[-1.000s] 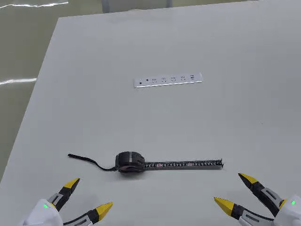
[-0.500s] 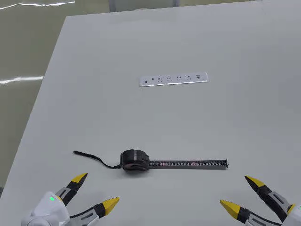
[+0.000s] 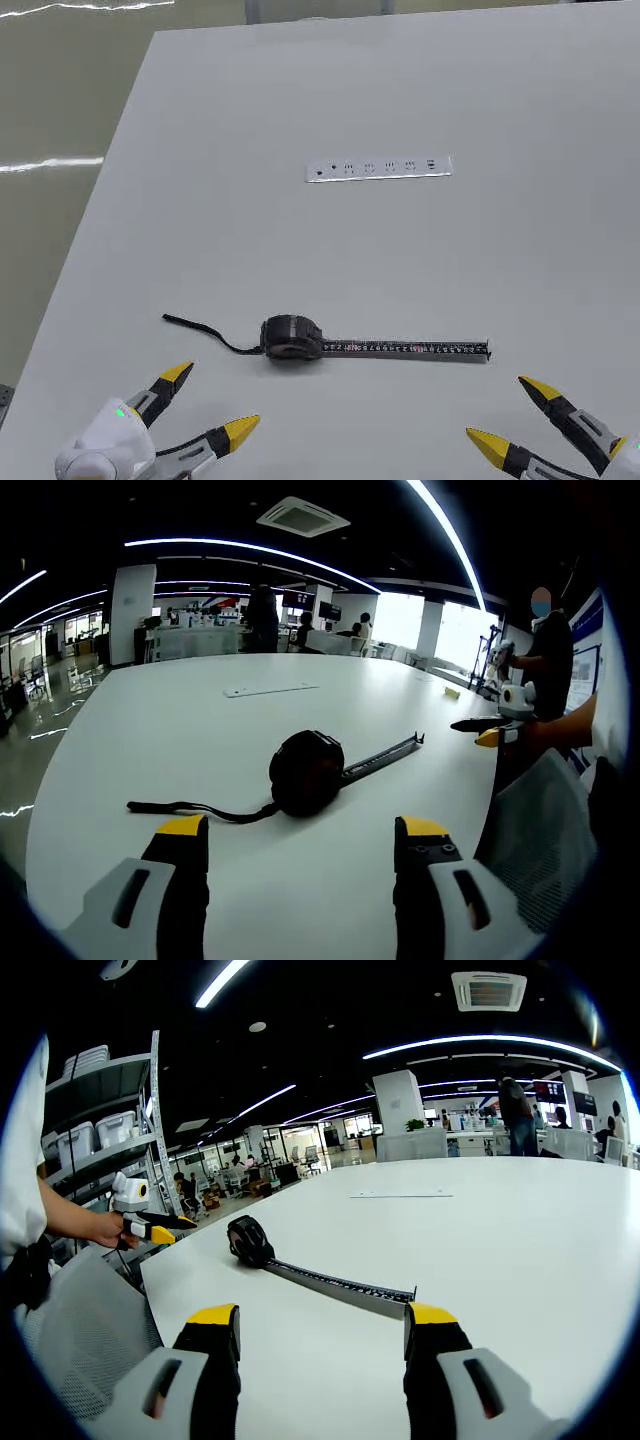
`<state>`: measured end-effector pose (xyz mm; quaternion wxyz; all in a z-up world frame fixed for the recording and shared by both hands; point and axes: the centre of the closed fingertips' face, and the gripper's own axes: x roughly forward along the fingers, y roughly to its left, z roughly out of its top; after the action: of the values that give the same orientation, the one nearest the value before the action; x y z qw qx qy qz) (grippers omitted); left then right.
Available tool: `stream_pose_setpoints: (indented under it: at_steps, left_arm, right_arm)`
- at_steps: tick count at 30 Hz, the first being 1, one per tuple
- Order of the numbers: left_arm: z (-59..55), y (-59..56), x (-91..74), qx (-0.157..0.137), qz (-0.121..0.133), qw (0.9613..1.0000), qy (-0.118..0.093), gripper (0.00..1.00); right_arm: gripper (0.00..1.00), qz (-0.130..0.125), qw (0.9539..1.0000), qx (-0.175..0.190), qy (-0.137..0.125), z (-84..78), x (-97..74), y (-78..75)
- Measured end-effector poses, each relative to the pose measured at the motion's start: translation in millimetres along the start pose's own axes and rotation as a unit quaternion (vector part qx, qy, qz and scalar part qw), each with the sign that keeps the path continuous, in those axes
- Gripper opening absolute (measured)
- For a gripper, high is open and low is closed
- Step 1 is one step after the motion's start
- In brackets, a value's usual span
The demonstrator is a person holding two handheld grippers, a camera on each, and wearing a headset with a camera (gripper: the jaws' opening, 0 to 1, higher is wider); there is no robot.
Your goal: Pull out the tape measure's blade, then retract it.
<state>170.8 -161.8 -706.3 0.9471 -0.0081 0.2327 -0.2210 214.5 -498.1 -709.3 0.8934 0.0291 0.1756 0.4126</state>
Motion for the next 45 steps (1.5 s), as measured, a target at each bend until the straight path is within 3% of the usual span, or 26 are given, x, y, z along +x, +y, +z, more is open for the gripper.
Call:
stream_pose_setpoints:
  at_steps: [9,10,13,16,32,39,45]
  left_arm:
    - [1.2,1.6,2.7,-0.002,0.012,0.9999,-0.005,0.74]
    - [2.8,1.9,3.4,-0.016,0.016,0.9997,-0.013,0.74]
    - [0.5,0.1,4.9,-0.002,0.019,0.9998,-0.005,0.75]
    - [1.3,-0.4,5.8,-0.013,0.020,0.9997,-0.009,0.75]
    - [-5.5,-8.3,16.4,-0.006,0.012,0.9999,0.006,0.75]
    - [-7.8,-12.3,29.5,-0.012,0.026,0.9994,0.020,0.77]
    - [-4.9,-15.5,37.6,-0.018,0.038,0.9989,0.020,0.81]
  right_arm:
    - [0.67,0.003,1.0000,0.000,0.001,-0.4,2.2,-1.1]
    - [0.67,0.001,1.0000,0.000,-0.001,0.6,2.0,-2.0]
    - [0.67,0.000,1.0000,0.000,-0.004,-0.1,1.3,-2.6]
    - [0.67,0.000,1.0000,-0.001,-0.001,-3.8,1.6,-4.0]
    - [0.66,0.002,1.0000,-0.001,0.001,-4.6,5.2,-5.7]
    - [0.66,0.003,1.0000,0.001,-0.003,-2.5,10.5,-7.6]
    - [0.66,0.004,1.0000,0.002,-0.004,-1.7,13.7,-7.8]
